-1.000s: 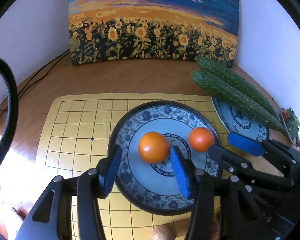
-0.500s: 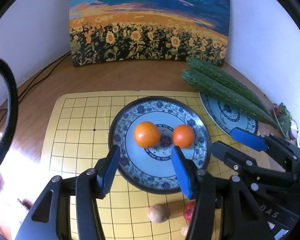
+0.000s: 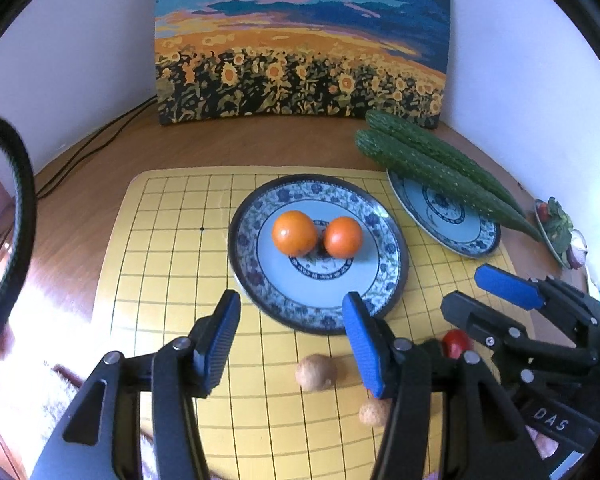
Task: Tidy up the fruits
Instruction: 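Open both tools and withdraw from the oranges on the plate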
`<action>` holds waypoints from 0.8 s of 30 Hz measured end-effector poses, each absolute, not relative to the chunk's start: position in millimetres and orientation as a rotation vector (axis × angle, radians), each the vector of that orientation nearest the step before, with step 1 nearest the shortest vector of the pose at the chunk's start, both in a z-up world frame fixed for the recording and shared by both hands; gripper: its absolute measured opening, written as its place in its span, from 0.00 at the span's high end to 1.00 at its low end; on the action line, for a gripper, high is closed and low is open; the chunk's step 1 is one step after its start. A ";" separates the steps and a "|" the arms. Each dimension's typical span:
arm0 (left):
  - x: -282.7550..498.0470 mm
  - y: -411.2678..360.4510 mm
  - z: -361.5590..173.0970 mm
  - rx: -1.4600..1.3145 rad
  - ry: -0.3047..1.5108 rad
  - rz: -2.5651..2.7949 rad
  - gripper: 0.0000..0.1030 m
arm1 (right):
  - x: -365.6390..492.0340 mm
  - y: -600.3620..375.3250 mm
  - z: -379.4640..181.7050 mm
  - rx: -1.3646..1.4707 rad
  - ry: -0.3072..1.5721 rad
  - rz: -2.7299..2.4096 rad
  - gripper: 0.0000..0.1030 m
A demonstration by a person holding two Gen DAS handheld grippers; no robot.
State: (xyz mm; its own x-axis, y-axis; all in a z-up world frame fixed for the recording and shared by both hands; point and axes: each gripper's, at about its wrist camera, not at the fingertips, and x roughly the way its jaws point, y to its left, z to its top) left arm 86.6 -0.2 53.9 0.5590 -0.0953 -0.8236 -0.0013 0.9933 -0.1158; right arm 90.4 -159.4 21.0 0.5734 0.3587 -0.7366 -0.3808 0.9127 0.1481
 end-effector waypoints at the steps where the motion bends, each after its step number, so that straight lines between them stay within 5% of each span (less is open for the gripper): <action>1: 84.0 -0.2 54.7 -0.108 0.975 -0.057 0.46 | 87.0 -160.8 21.3 -0.025 0.857 0.431 0.51; 24: 26.9 -0.5 43.2 -0.140 0.998 -0.068 0.45 | 36.3 -177.1 9.6 0.017 0.871 0.410 0.51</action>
State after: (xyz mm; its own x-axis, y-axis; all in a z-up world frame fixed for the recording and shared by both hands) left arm 26.9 -0.5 43.2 0.5409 -0.1214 -0.8323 -0.0070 0.9888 -0.1488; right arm 36.3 -177.1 9.6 0.5712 0.3569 -0.7391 -0.3429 0.9219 0.1802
